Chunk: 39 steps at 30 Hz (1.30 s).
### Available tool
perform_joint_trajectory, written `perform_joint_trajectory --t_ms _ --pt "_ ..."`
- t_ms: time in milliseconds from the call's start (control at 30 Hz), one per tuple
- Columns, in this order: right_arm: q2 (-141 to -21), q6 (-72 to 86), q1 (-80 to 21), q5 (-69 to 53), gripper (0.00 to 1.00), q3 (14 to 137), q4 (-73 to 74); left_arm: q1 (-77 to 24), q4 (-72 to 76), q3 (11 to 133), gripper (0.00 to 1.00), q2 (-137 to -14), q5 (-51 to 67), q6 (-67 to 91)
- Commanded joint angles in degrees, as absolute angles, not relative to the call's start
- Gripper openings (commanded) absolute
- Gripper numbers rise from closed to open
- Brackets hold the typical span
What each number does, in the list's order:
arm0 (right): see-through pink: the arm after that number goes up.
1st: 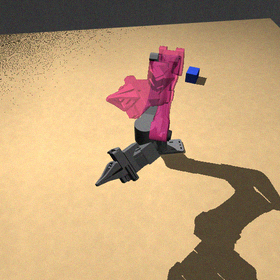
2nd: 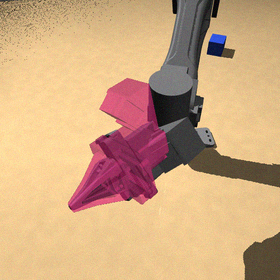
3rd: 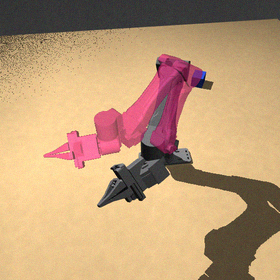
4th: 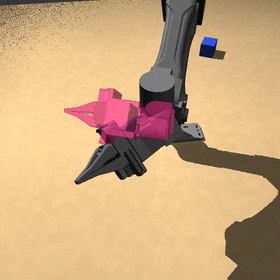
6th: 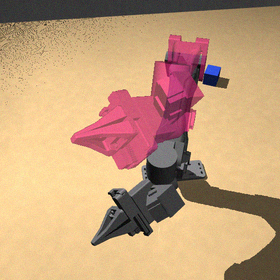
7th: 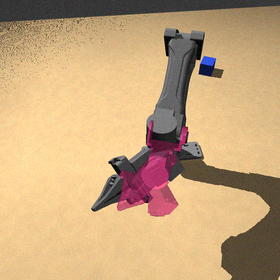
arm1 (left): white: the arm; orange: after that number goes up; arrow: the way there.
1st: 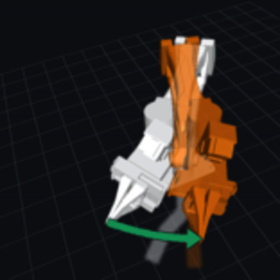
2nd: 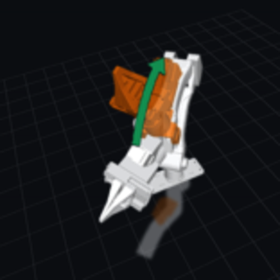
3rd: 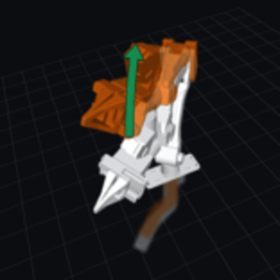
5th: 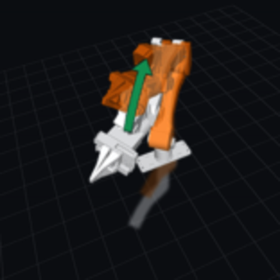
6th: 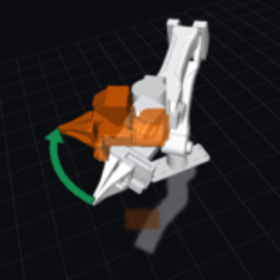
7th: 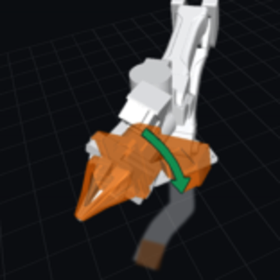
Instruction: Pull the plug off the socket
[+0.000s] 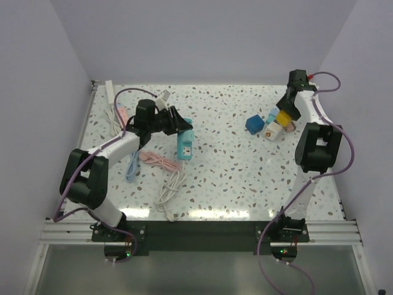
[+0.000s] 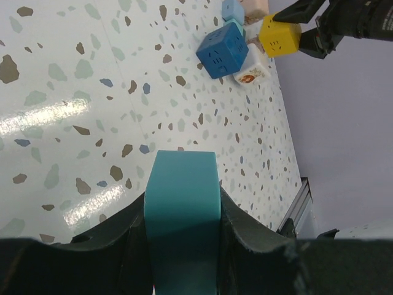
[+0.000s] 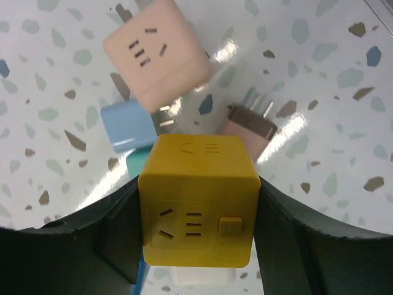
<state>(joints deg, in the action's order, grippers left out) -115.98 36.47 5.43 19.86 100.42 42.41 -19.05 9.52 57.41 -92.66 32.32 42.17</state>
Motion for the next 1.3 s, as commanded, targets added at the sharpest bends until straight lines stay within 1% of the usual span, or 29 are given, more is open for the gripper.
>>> perform_joint_trajectory --t_ms 0,67,100,133,200,233,300,333,400,433,467,567,600,667,700,733,833,900,967,1067,1167,1267 --pt "-122.50 39.29 6.15 20.74 0.00 108.97 45.61 -19.60 11.25 57.92 0.00 -91.23 34.54 41.22" --pt "-123.48 39.02 6.50 19.96 0.00 110.12 44.83 -19.86 10.73 58.70 0.00 -91.58 34.45 41.05" --pt "-124.01 39.02 6.68 19.26 0.03 110.39 44.65 -20.04 10.64 59.06 0.00 -92.02 34.45 40.96" --pt "-124.45 39.02 6.85 19.07 0.10 110.48 43.95 -20.13 10.37 59.50 0.00 -92.28 34.37 40.78" --pt "-124.89 38.59 7.12 17.15 0.17 110.65 43.16 -20.39 9.76 60.90 0.00 -93.42 34.45 40.61" --pt "-125.15 38.50 7.21 16.44 0.33 111.26 42.89 -20.83 9.49 61.43 0.00 -93.86 34.54 40.43" --pt "-124.55 37.54 7.30 14.86 0.53 111.36 42.63 -21.27 8.44 63.01 0.00 -95.00 34.10 39.99" --pt "-123.58 37.27 7.38 13.55 0.67 110.84 41.32 -21.70 8.09 63.45 0.00 -95.36 33.84 39.64" --pt "-118.67 36.74 7.38 12.05 0.77 107.59 39.04 -22.06 7.56 64.33 0.00 -96.50 33.05 39.46" --pt "-116.83 36.74 7.38 10.74 0.85 105.32 37.63 -22.23 7.12 64.77 0.00 -96.94 32.79 39.20" --pt "-113.15 36.65 7.38 10.37 0.87 104.42 37.36 -22.32 6.16 65.56 0.00 -97.47 32.26 39.03" --pt "-107.25 35.69 6.86 5.82 0.92 99.61 37.00 -22.67 6.33 65.74 0.00 -99.31 31.64 38.85" --pt "-103.31 34.55 6.42 4.67 0.92 97.93 36.91 -22.76 6.59 65.74 0.00 -100.53 31.47 38.85" --pt "-99.07 32.88 5.02 0.81 0.92 92.59 35.77 -23.03 7.38 65.74 0.00 -101.77 31.73 39.20" --pt "-95.49 31.22 4.23 -3.73 0.92 90.63 34.55 -23.20 7.73 65.74 0.00 -103.00 31.90 39.46" --pt "-94.14 29.98 3.09 -5.61 0.92 86.96 34.11 -23.55 8.08 65.74 0.00 -103.70 31.90 39.72" --pt "-90.37 25.50 -3.06 -12.64 0.91 81.50 33.93 -24.69 10.19 65.74 0.00 -106.08 32.87 41.30" --pt "-88.69 24.96 -6.67 -19.29 0.89 77.89 31.74 -25.48 10.37 66.44 0.00 -107.74 32.78 41.75" --pt "-87.28 24.96 -10.69 -21.35 0.88 74.45 30.15 -26.63 9.93 67.58 0.00 -108.89 32.43 42.19" --pt "-86.40 24.26 -17.02 -23.28 0.87 71.64 27.87 -28.03 10.11 68.11 0.00 -109.51 31.82 43.24" --pt "-87.27 25.57 -20.82 -23.20 0.87 70.14 25.85 -28.92 11.16 68.03 0.00 -109.60 31.64 44.38" --pt "-89.37 26.89 -22.75 -23.20 0.84 69.87 24.96 -29.62 12.30 67.68 0.00 -109.42 31.55 45.61"
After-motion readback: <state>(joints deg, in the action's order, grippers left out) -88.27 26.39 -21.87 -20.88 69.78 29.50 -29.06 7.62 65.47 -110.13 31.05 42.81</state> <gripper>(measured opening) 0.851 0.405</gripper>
